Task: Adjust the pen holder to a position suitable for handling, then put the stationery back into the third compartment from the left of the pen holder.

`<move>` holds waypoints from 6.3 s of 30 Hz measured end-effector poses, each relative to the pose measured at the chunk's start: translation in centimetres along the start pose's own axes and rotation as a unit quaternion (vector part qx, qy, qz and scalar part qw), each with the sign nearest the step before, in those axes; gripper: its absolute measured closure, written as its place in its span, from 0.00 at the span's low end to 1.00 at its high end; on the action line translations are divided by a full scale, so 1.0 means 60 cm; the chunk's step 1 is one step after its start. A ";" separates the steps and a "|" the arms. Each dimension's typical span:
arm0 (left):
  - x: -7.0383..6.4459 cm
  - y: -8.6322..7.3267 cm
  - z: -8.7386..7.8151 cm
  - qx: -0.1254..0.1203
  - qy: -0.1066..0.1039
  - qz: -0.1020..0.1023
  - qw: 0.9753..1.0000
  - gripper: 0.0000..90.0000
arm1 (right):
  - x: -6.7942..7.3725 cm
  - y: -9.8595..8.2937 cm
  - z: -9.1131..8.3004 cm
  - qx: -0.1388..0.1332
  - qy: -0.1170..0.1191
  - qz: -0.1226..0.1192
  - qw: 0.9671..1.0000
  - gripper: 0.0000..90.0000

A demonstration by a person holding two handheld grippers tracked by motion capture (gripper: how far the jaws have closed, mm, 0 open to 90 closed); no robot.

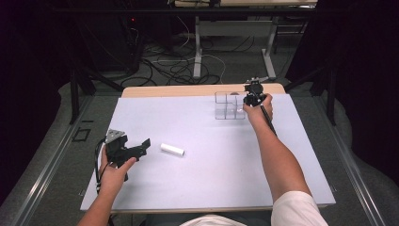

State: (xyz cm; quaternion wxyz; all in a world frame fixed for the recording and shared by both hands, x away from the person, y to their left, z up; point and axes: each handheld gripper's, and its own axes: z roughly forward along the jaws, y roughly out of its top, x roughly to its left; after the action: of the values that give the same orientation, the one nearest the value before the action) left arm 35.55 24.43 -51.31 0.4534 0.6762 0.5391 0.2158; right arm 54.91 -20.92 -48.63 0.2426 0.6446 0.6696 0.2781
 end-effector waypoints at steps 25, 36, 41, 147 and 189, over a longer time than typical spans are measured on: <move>-0.001 0.000 0.002 0.005 0.001 0.003 1.000 0.02 | 0.005 -0.011 -0.036 0.064 0.022 0.037 0.997 0.97; -0.003 0.001 0.001 0.004 0.001 0.003 1.000 0.02 | 0.010 -0.046 -0.070 0.075 0.041 0.031 0.996 0.97; -0.003 0.001 0.001 0.004 0.002 0.003 1.000 0.02 | 0.007 -0.063 -0.085 0.080 0.054 0.025 0.995 0.97; 0.007 0.002 -0.002 -0.016 0.001 0.015 1.000 0.00 | 0.168 -0.118 -0.213 -0.091 0.256 -0.273 0.923 0.17; 0.020 -0.001 -0.002 0.005 0.006 0.013 1.000 0.00 | 0.341 -0.151 -0.107 0.069 0.319 -0.416 0.849 0.56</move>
State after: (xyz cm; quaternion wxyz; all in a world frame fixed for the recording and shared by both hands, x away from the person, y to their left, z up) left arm 35.79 25.61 -51.55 0.4443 0.6841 0.5337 0.2231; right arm 42.88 -1.03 -49.48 0.0631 0.1970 0.9330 0.2944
